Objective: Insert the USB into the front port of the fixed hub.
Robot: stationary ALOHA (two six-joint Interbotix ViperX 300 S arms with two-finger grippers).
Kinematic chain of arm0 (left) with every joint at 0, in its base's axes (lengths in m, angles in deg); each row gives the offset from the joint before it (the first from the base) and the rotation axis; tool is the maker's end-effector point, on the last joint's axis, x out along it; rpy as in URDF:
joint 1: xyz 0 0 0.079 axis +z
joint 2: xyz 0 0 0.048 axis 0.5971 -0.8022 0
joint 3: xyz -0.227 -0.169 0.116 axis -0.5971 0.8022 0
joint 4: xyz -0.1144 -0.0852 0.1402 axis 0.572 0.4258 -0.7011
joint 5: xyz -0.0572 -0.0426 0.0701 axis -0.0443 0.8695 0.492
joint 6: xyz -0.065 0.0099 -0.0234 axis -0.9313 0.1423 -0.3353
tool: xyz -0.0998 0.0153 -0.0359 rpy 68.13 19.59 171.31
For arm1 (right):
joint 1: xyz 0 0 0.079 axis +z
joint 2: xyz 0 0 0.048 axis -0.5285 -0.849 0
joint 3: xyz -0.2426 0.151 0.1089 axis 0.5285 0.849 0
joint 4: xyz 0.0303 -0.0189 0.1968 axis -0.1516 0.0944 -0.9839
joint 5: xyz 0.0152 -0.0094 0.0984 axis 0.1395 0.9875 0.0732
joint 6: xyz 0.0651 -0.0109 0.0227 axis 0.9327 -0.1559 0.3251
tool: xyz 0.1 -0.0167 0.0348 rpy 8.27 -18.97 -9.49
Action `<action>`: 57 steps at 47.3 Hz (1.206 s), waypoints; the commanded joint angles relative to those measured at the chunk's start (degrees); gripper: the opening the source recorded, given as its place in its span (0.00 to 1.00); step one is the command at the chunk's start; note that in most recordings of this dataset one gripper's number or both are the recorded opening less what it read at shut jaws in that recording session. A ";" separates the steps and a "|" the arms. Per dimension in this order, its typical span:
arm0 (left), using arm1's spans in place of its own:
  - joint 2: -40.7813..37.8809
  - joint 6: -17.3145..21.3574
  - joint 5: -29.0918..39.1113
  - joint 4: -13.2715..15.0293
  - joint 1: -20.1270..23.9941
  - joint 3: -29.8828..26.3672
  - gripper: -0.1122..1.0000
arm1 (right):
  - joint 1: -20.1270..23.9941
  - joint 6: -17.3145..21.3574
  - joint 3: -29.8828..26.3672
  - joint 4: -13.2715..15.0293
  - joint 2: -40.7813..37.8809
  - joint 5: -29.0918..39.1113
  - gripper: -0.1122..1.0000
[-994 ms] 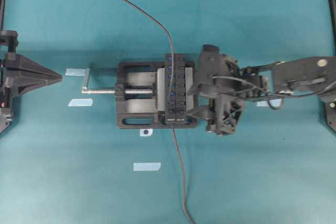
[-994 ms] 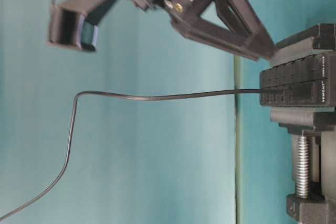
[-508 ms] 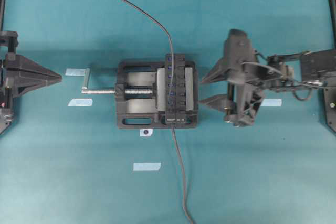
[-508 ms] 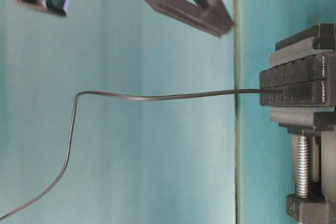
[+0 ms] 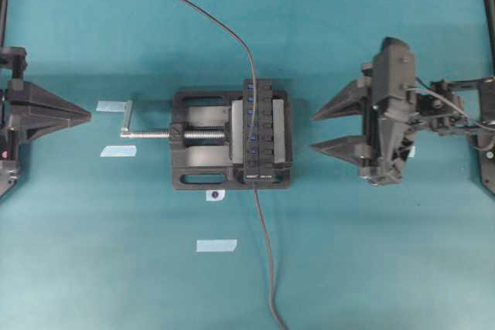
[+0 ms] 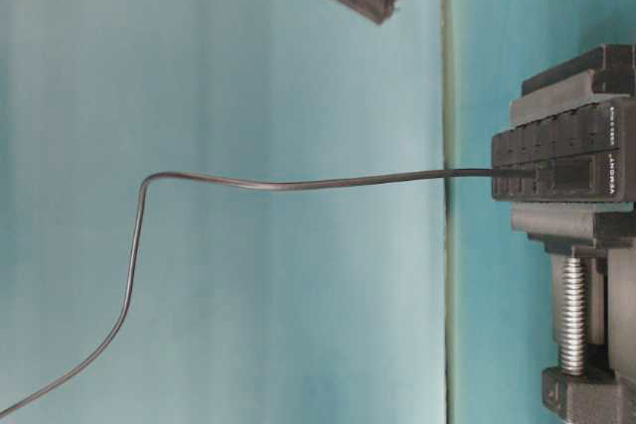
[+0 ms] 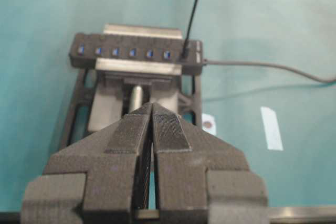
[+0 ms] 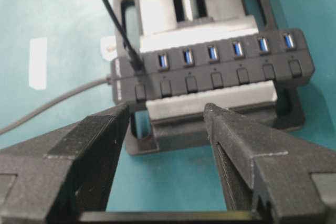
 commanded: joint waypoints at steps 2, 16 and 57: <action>-0.18 -0.09 -0.26 -0.09 0.09 -0.70 0.10 | -0.09 0.62 0.00 -0.09 1.58 -0.53 0.69; -0.18 -0.88 -0.26 -0.18 0.09 -0.44 0.10 | -0.09 0.70 1.32 -0.09 2.29 -0.53 0.70; 0.88 -1.05 -0.44 -0.09 0.09 -0.18 0.10 | -0.18 0.79 2.37 -0.26 2.99 -0.88 0.70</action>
